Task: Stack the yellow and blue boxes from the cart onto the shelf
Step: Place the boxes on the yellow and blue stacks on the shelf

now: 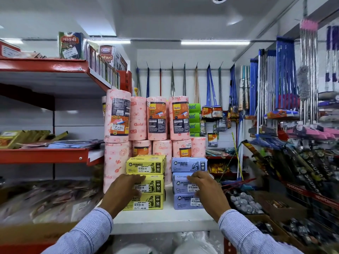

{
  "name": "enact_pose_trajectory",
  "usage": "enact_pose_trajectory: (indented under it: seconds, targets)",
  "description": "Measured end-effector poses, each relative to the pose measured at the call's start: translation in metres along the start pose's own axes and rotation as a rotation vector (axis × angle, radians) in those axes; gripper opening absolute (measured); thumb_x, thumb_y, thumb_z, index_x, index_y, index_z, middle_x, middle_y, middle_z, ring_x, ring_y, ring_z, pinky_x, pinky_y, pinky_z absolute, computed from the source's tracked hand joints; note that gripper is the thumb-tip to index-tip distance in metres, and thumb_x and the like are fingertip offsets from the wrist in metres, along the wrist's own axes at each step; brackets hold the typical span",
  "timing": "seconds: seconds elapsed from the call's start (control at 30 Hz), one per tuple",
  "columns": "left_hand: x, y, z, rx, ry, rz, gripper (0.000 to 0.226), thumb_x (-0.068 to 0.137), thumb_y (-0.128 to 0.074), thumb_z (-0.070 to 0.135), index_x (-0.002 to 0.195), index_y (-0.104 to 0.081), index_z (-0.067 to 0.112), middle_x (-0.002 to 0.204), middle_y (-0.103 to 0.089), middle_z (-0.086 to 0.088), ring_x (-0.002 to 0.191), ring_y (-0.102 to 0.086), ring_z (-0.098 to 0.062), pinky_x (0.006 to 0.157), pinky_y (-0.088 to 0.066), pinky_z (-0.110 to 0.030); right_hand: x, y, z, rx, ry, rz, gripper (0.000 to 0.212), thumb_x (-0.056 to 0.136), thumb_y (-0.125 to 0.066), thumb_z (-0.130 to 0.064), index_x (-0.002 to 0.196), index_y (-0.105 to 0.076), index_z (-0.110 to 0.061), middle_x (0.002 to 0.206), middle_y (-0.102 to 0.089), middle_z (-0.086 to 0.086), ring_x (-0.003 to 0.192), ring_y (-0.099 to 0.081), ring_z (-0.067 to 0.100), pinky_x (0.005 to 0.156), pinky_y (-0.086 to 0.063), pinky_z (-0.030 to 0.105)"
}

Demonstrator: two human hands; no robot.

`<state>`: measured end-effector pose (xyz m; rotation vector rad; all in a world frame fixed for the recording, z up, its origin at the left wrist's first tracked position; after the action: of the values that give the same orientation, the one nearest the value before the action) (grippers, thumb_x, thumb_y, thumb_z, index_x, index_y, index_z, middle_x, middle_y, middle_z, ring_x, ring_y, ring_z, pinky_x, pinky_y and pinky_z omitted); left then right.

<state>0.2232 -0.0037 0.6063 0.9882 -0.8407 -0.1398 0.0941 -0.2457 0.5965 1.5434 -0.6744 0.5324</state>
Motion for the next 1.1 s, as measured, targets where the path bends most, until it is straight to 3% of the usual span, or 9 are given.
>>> enact_pose_trajectory:
  seconds: [0.37, 0.43, 0.5, 0.6, 0.7, 0.8, 0.9, 1.03, 1.1]
  targets:
    - [-0.002, -0.006, 0.000, -0.016, 0.003, 0.019, 0.055, 0.079, -0.079, 0.014, 0.130, -0.061, 0.025, 0.129, -0.068, -0.003, 0.113, -0.063, -0.021, 0.098, -0.053, -0.038, -0.001, -0.002, -0.005, 0.052, -0.010, 0.021, 0.063, 0.075, -0.064, 0.016, 0.128, -0.060, -0.017, 0.121, -0.060, 0.002, 0.111, -0.056, 0.019, 0.084, -0.057, 0.035]
    - [-0.004, -0.007, 0.003, 0.067, -0.060, 0.055, 0.056, 0.081, -0.077, 0.018, 0.133, -0.058, 0.024, 0.136, -0.063, -0.003, 0.123, -0.056, -0.023, 0.106, -0.045, -0.041, -0.001, 0.000, -0.006, 0.032, -0.001, 0.008, 0.066, 0.076, -0.063, 0.016, 0.132, -0.056, -0.017, 0.127, -0.057, 0.003, 0.116, -0.054, 0.021, 0.089, -0.055, 0.035]
    - [-0.012, -0.009, 0.009, 0.208, -0.134, 0.084, 0.064, 0.086, -0.072, 0.032, 0.144, -0.045, 0.025, 0.153, -0.045, -0.004, 0.143, -0.037, -0.026, 0.119, -0.026, -0.046, -0.003, 0.001, -0.010, -0.017, 0.020, -0.019, 0.070, 0.078, -0.065, 0.008, 0.140, -0.046, -0.019, 0.139, -0.050, 0.003, 0.127, -0.045, 0.023, 0.102, -0.047, 0.036]
    - [-0.030, -0.013, 0.020, 0.283, -0.197, 0.157, 0.078, 0.089, -0.060, 0.052, 0.154, -0.024, 0.027, 0.165, -0.018, -0.004, 0.153, -0.009, -0.032, 0.122, -0.009, -0.055, -0.012, 0.005, -0.020, -0.107, 0.029, -0.050, 0.076, 0.086, -0.066, -0.019, 0.150, -0.024, -0.023, 0.158, -0.026, 0.006, 0.145, -0.020, 0.028, 0.122, -0.020, 0.045]
    - [-0.056, -0.018, 0.037, 0.302, -0.251, 0.231, 0.087, 0.085, -0.057, 0.061, 0.155, -0.019, 0.026, 0.165, -0.009, -0.009, 0.152, -0.004, -0.039, 0.119, -0.013, -0.061, -0.032, 0.010, -0.032, -0.156, 0.032, -0.063, 0.090, 0.089, -0.060, -0.041, 0.154, 0.001, -0.027, 0.164, 0.006, 0.009, 0.150, 0.010, 0.033, 0.122, -0.004, 0.057]
    - [-0.086, -0.026, 0.054, 0.240, -0.243, 0.232, 0.089, 0.084, -0.056, 0.063, 0.155, -0.016, 0.028, 0.166, -0.005, -0.012, 0.152, -0.002, -0.040, 0.119, -0.015, -0.062, -0.062, 0.016, -0.042, -0.167, 0.021, -0.075, 0.098, 0.087, -0.059, -0.050, 0.152, 0.010, -0.029, 0.161, 0.022, 0.010, 0.147, 0.021, 0.037, 0.120, 0.000, 0.062]
    - [-0.119, -0.044, 0.066, 0.150, -0.240, 0.198, 0.082, 0.087, -0.052, 0.063, 0.154, -0.019, 0.029, 0.167, -0.005, -0.010, 0.153, -0.001, -0.036, 0.120, -0.018, -0.062, -0.103, 0.015, -0.046, -0.132, 0.000, -0.123, 0.096, 0.087, -0.057, -0.053, 0.153, 0.008, -0.028, 0.162, 0.019, 0.010, 0.147, 0.017, 0.039, 0.120, 0.000, 0.062]
    - [-0.169, -0.089, 0.069, 0.049, -0.307, 0.164, 0.073, 0.090, -0.051, 0.059, 0.152, -0.028, 0.029, 0.166, -0.014, -0.008, 0.154, -0.006, -0.028, 0.121, -0.021, -0.055, -0.164, -0.006, -0.039, -0.110, 0.014, -0.197, 0.095, 0.082, -0.065, -0.050, 0.154, -0.008, -0.025, 0.164, -0.001, 0.011, 0.149, 0.002, 0.040, 0.119, -0.012, 0.062]
    - [-0.196, -0.116, 0.068, 0.002, -0.288, 0.107, 0.070, 0.091, -0.048, 0.059, 0.151, -0.030, 0.028, 0.165, -0.018, -0.008, 0.153, -0.010, -0.026, 0.120, -0.023, -0.053, -0.200, -0.025, -0.030, -0.080, -0.001, -0.276, 0.096, 0.083, -0.064, -0.049, 0.154, -0.003, -0.027, 0.165, 0.002, 0.008, 0.150, 0.004, 0.036, 0.121, -0.011, 0.058]
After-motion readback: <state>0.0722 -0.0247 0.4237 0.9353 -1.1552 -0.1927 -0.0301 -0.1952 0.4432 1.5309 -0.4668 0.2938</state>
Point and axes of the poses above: each hand's wrist, its own x-axis towards the middle knuckle, its own y-axis out of the back of the hand, z = x × y, the point moved 3 cm from there along x, towards the middle knuckle
